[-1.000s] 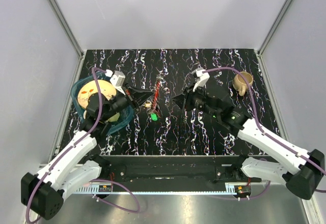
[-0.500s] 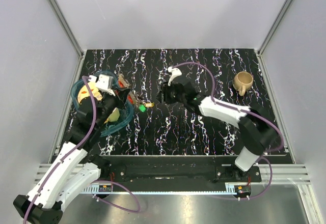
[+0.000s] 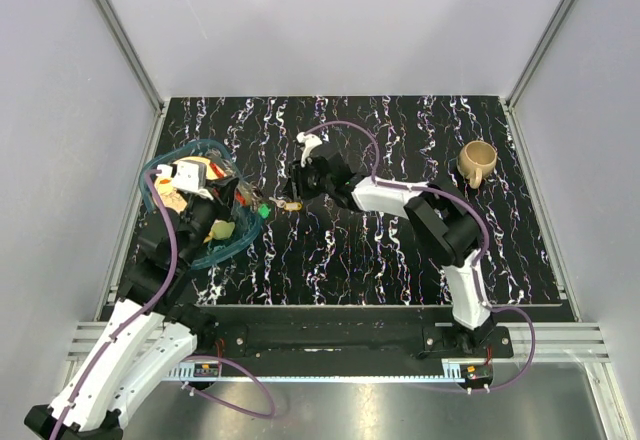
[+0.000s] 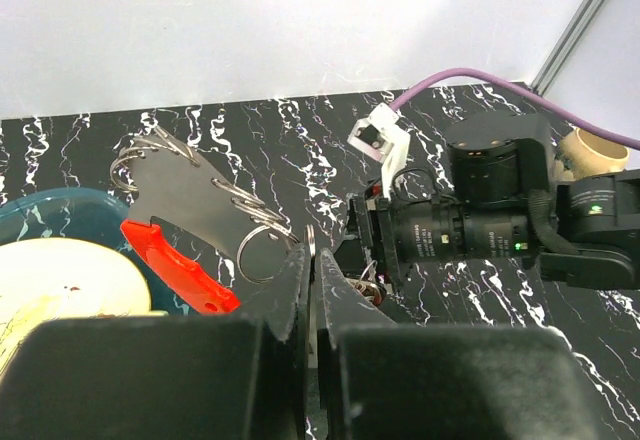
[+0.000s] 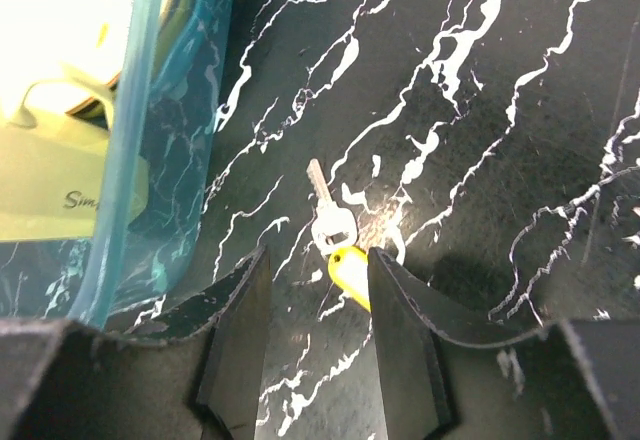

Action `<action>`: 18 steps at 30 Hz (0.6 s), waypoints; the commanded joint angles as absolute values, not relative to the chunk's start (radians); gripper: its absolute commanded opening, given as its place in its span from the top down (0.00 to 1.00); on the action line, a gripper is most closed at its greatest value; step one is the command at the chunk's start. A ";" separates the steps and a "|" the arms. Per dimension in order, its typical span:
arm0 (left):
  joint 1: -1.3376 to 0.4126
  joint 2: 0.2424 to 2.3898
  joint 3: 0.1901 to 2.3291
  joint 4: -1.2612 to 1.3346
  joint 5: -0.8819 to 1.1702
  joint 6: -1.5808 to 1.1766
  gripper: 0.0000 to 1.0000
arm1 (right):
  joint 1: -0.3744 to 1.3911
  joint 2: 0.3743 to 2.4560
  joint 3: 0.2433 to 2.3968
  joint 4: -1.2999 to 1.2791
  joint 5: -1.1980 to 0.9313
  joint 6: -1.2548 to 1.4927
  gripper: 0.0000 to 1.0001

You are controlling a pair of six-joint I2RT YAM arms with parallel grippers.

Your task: Remove the keys from the keyring

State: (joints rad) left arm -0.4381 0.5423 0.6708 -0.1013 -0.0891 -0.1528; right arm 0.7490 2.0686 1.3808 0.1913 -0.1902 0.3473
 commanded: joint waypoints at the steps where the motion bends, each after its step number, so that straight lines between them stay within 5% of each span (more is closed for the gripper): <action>1: -0.436 0.522 0.661 -0.023 -0.130 -0.132 1.00 | 0.747 2.138 1.474 0.226 -0.227 0.339 0.52; 18: -0.436 0.500 0.657 -0.026 -0.127 -0.118 1.00 | 0.824 2.292 1.598 0.046 -0.109 0.270 0.52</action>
